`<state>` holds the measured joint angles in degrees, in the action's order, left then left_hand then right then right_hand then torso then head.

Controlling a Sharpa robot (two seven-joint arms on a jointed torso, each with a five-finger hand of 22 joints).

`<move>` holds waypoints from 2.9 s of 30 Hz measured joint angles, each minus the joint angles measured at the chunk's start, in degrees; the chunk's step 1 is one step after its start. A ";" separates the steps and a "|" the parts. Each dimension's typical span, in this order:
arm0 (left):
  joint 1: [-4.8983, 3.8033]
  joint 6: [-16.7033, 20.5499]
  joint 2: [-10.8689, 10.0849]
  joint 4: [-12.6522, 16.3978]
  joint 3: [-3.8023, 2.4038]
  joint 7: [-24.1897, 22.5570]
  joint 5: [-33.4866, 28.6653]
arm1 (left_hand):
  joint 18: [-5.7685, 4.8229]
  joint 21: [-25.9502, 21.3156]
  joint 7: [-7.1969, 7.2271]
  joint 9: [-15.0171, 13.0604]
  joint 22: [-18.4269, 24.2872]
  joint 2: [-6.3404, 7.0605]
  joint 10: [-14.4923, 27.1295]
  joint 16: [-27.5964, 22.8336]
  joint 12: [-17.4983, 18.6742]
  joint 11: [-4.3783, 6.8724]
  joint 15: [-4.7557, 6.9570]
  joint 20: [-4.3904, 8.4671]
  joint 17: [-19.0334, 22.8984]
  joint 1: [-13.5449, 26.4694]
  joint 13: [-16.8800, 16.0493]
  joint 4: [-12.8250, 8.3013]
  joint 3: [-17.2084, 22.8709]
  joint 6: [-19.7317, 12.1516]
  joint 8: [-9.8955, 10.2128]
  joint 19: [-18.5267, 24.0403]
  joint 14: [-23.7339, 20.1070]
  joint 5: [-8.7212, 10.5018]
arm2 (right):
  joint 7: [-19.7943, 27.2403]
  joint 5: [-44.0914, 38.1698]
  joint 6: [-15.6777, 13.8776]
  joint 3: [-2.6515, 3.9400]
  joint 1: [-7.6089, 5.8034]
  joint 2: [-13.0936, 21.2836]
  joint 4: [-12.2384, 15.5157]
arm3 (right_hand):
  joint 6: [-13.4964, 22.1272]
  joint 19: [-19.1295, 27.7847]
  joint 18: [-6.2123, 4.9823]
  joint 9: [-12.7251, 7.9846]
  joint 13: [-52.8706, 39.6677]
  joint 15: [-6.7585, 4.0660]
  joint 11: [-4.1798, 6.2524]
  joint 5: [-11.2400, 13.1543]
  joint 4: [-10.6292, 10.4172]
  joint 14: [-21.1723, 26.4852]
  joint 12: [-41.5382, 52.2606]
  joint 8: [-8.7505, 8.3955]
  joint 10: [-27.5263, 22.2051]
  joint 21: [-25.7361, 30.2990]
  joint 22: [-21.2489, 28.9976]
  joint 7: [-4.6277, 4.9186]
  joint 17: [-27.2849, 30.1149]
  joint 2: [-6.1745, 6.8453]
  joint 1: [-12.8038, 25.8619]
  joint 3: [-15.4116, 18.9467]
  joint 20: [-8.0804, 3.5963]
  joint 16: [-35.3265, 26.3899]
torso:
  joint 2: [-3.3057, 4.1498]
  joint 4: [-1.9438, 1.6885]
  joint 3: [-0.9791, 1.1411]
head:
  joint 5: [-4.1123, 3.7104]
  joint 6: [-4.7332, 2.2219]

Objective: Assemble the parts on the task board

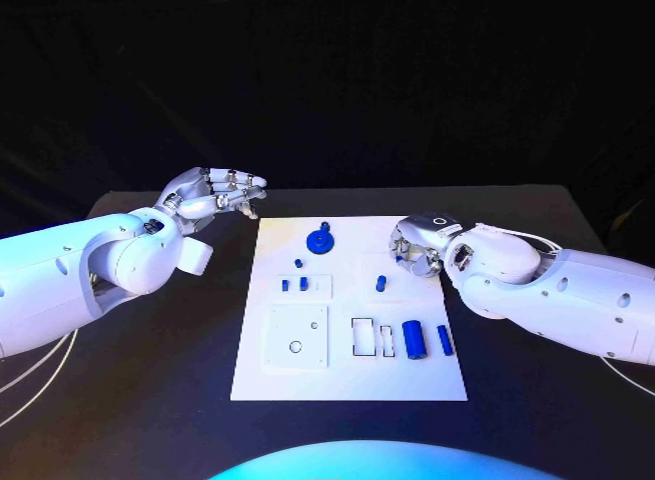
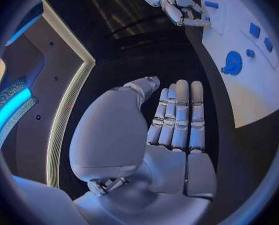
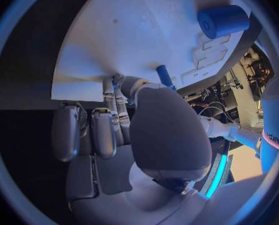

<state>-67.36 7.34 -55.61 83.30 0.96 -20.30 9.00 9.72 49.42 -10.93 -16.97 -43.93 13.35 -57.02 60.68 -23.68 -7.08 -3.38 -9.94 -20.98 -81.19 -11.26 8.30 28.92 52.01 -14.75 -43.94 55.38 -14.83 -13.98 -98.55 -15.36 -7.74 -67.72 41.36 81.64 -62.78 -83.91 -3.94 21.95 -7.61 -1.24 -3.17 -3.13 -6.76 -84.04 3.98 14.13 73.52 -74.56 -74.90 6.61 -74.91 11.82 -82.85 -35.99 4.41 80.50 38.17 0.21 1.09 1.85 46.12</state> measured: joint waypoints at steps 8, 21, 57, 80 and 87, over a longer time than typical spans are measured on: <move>0.00 0.08 -0.04 -0.03 0.00 0.05 -0.14 | 0.00 0.00 0.00 0.06 0.05 0.00 0.00 0.00 0.00 0.00 0.00 0.00 0.00 0.00 0.00 0.00 0.00 0.00 0.00 0.00 0.00 0.00 | -0.68 -0.23 -2.11 -0.26 0.36 0.43 0.61 | 0.02 0.00 0.00 0.28 0.46 0.01 -0.20 -0.14 1.16 0.00 -0.35 0.29 0.20 -0.31 -0.05 0.00 -0.04 -0.44 0.43 -0.69 0.00 0.00 | -0.02 0.00 -0.02 | -0.08 -0.18; 0.00 0.13 -0.08 -0.24 0.00 0.17 -0.39 | 0.00 -0.22 -0.19 0.17 0.11 0.00 0.40 -0.20 0.00 -0.40 0.00 0.00 0.05 0.00 0.00 0.00 0.00 -0.60 0.01 0.01 0.00 0.00 | -1.00 -0.19 -5.59 -0.03 -0.07 1.46 2.45 | 0.03 0.00 -0.01 0.86 0.63 0.01 -0.20 -0.15 1.88 0.00 -0.49 0.27 0.20 -0.80 -0.04 0.05 -0.04 -0.83 0.82 -1.08 0.00 0.00 | -0.02 0.04 -0.02 | -0.13 -0.34; 0.12 0.79 0.92 0.63 0.15 0.31 -1.23 | 0.00 -0.35 -0.42 0.34 0.23 0.00 0.82 -0.22 0.00 -0.40 0.00 -0.20 0.09 0.00 0.01 -0.01 -0.01 -1.21 0.12 -0.20 0.00 0.00 | 3.42 2.45 -13.89 0.18 5.77 -1.00 16.29 | -0.20 0.01 0.89 0.86 0.70 0.01 -0.41 -0.15 2.27 0.00 -0.67 0.43 0.41 -1.21 -0.01 -0.02 -0.01 -0.81 0.85 -1.31 0.00 0.00 | 0.01 -0.13 -0.15 | 6.80 1.55; 0.13 2.03 1.66 2.05 0.23 0.21 -1.98 | 0.00 -0.44 -0.42 0.34 0.22 0.00 0.81 -0.40 0.00 -0.40 0.00 -0.20 0.09 0.00 0.02 -0.16 -0.16 -1.21 0.25 -0.19 0.00 0.00 | 2.09 -0.89 -12.15 -0.36 8.44 -5.98 12.57 | 0.06 0.01 0.88 0.92 0.76 0.01 -0.43 -0.09 2.46 0.00 -0.50 0.52 0.43 -1.20 0.00 -0.11 0.00 -0.63 1.60 -1.46 0.00 0.00 | 0.04 -0.07 -0.15 | 9.32 3.54; 0.13 2.04 1.71 2.08 0.23 0.22 -2.09 | 0.00 -0.44 -0.42 0.33 0.22 0.00 0.81 -0.40 0.00 -0.40 0.00 -0.20 0.09 0.00 0.02 -0.16 -0.15 -1.21 0.25 -0.19 0.00 0.00 | 1.85 -1.36 -11.15 -0.56 8.61 -6.70 11.70 | -0.13 0.01 0.89 0.97 0.76 0.01 -0.46 -0.05 2.61 0.00 -0.50 0.50 0.46 -1.20 -0.05 0.09 -0.04 -0.56 1.67 -1.30 0.00 0.00 | 0.04 -0.03 -0.12 | 9.50 3.70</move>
<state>-67.23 9.38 -53.90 85.39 1.18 -20.08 6.91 9.72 48.97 -11.35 -16.64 -43.71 13.35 -56.21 60.28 -23.68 -7.48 -3.39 -10.14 -20.90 -81.19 -11.25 8.14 28.77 50.80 -14.50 -44.13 55.38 -14.83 -12.13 -99.91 -26.51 -8.30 -59.12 34.66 93.34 -62.92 -83.91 -3.05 22.93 -6.85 -1.23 -3.62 -3.18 -4.15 -84.04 3.47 14.63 73.98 -75.77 -74.95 6.69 -74.95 11.26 -81.18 -37.29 4.42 80.49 38.20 0.18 0.98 11.35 49.82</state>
